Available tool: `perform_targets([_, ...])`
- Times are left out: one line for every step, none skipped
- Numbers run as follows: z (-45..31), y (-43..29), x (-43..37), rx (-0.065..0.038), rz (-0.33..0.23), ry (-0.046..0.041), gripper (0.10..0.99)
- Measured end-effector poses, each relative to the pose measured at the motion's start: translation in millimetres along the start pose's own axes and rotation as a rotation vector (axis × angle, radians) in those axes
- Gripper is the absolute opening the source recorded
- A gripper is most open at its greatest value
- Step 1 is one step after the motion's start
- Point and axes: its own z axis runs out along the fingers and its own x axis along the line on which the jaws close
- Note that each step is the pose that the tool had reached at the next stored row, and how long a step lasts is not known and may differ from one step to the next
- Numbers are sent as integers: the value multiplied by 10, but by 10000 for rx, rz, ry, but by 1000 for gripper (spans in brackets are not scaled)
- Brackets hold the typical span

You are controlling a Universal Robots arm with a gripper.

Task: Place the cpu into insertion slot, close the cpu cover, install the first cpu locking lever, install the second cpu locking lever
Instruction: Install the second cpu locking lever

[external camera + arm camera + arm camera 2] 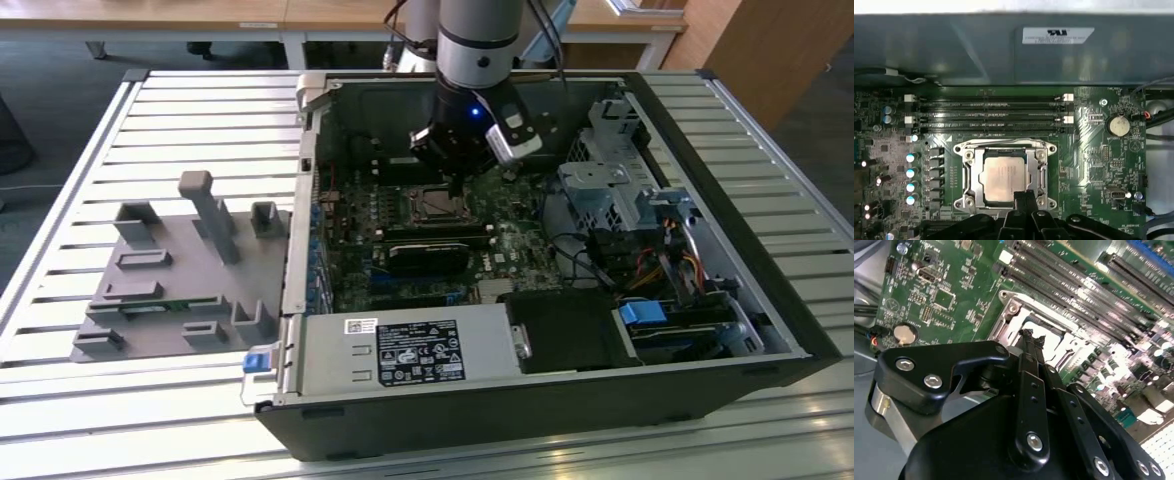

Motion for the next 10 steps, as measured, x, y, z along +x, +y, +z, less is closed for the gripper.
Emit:
perform_targets([0,-15,-1,1,0,16,106])
perform_targets([0,-30,-2,1,0,19,106])
perform_targets([0,-49,-2,-4,0,20,106])
perform_targets([1,-69,-2,-11,1,20,106])
perform_targets([1,-87,-3,-18,0,20,106])
perform_targets([0,-105,-4,-22,0,21,106])
perform_targets([0,-121,-4,-24,0,21,106])
perform_targets([0,-137,-4,-27,0,21,106])
perform_targets([0,-153,-5,-29,0,21,106])
perform_targets([0,-168,-5,-31,1,21,106])
